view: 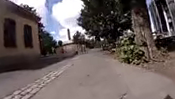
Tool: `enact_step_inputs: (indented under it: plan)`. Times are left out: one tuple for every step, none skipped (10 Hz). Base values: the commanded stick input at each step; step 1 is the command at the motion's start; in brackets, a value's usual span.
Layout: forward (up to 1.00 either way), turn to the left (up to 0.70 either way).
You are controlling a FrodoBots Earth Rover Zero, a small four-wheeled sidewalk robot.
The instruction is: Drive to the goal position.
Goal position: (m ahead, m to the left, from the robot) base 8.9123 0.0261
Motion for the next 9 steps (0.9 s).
enact_step_inputs:
  plan:
    - [0.85,0.01]
    - [0.85,0.01]
    - [0.85,0.01]
    - [0.85,0.01]
    - [0.85,0.01]
    - [0.85,0.01]
    - [0.85,0.01]
    - [0.85,0.01]
    - [0.85,0.01]
